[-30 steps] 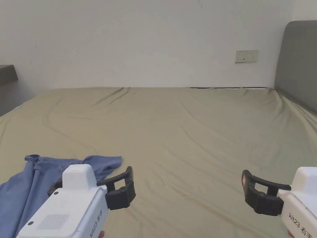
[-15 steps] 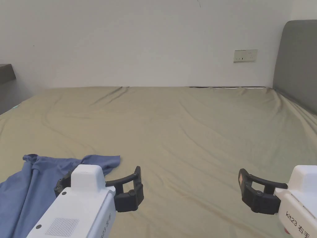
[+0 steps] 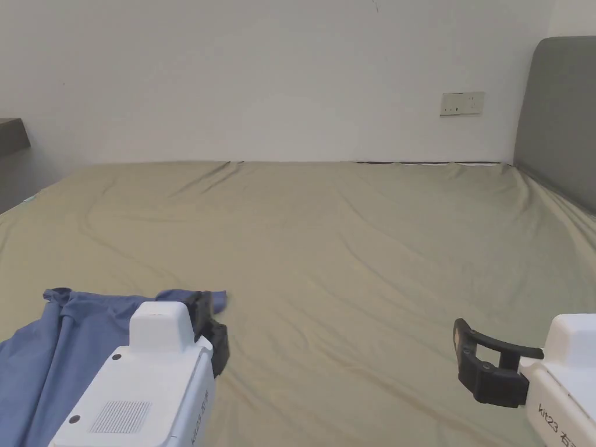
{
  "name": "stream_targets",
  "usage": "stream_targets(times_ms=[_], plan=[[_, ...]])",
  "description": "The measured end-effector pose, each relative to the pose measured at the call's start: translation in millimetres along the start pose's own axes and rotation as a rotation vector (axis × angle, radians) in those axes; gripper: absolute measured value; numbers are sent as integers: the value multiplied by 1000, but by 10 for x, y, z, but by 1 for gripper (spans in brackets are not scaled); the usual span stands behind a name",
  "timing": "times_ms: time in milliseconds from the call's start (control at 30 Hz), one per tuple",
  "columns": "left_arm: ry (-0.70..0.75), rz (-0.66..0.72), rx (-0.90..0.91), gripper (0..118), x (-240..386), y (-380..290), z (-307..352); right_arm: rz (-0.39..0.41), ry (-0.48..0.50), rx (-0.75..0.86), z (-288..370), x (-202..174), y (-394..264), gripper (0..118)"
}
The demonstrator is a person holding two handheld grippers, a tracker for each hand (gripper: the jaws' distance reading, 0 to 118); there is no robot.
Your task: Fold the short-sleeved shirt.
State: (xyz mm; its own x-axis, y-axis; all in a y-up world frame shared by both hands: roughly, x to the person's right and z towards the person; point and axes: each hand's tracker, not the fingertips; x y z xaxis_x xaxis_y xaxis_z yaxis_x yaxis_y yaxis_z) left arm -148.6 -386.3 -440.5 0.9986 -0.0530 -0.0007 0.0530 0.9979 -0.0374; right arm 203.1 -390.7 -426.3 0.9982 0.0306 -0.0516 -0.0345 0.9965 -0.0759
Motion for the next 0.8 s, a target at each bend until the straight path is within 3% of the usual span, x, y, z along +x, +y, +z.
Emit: stream_targets(times_ms=[33,67,100,133,167,200,233,267,300,367,700,800], plan=[[-11,11,4,1,-1,-9,12,23,6,15,18,-22,15,102],[-31,16,3,0,-29,-9,18,45,11,35,36,-48,18,59],[-62,19,-19,0,-32,-1,5,110,-3,87,57,-93,37,1],[-59,24,-26,0,-28,0,-3,252,-39,175,47,-160,92,0],[-58,27,-32,0,-22,-5,-5,80,17,-9,-29,-168,-89,0],[-63,39,-32,0,-27,-4,-2,157,-46,155,27,-87,-49,0],[-65,43,-31,0,-32,0,1,-1,37,-9,-42,-39,-161,0],[-67,42,-30,0,-27,2,4,-56,-23,-114,-59,-13,-205,0],[-71,37,-26,0,-20,4,9,72,-42,29,-55,-51,-170,0],[-75,32,-17,0,-14,8,17,26,-32,0,-67,-23,-187,0],[-56,-7,-16,0,-37,19,45,33,-11,16,-11,-72,13,0],[-1,-13,-17,0,-198,50,134,-32,54,-14,-81,-245,83,0]])
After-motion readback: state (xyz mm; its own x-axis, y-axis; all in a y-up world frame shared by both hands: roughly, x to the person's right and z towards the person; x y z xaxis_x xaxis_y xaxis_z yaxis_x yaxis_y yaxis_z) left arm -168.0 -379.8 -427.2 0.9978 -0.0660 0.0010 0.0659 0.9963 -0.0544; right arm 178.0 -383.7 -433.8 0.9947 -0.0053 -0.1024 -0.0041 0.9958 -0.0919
